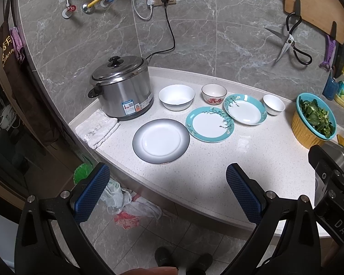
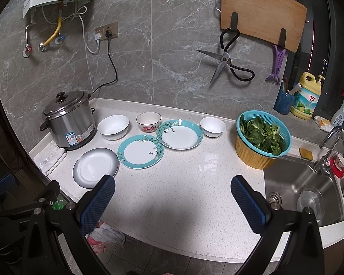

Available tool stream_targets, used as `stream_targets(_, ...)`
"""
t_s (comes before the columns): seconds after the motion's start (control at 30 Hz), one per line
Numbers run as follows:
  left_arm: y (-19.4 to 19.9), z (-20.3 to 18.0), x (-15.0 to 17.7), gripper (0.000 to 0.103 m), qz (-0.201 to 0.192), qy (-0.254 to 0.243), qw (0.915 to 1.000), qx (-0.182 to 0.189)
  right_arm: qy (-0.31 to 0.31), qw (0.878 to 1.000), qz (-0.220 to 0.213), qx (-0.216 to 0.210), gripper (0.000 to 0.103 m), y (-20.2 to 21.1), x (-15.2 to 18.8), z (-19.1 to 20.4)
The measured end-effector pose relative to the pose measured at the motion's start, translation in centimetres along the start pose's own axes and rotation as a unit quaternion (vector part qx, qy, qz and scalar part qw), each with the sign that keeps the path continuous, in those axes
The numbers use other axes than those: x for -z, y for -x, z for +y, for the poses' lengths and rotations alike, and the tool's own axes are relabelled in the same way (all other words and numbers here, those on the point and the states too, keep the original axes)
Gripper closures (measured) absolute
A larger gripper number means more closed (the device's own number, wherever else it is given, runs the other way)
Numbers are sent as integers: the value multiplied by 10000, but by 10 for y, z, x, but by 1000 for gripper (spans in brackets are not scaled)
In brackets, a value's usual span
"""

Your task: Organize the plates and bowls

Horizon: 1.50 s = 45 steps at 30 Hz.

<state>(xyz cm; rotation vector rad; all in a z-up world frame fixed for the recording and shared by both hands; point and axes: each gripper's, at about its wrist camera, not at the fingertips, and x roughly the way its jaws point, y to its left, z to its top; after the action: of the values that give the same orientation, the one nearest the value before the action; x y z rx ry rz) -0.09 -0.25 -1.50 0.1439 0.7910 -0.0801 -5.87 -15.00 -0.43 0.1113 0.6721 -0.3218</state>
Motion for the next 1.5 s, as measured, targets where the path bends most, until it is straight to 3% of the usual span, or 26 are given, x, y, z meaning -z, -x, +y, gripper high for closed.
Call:
stream_targets(0.7, -13, 0, 3, 0, 126, 35, 9999, -44, 18, 10000, 42, -19, 0, -11, 4, -5)
stream_targets(0.9, -38, 0, 11, 0, 246, 19, 9992, -325, 54, 9998, 172, -57, 0, -26, -1, -3)
stream_targets(1.1, -85, 23, 40, 0, 444, 112, 9989, 55, 79, 9987, 220, -459, 0, -50, 2, -6)
stream_targets(1.23, -142, 49, 54, 0, 1262, 93, 9919, -114, 2, 9931, 245, -1151, 0, -85, 10, -4)
stream_targets(1.37, -194, 86, 46, 0, 1220, 48, 9924, -156, -147, 9873, 615, -1460, 0, -128, 15, 3)
stream_targets(1.5, -264, 126, 23, 0, 1420, -172, 9891, 339, -402, 9778, 942, -1825, 0, -175, 16, 20)
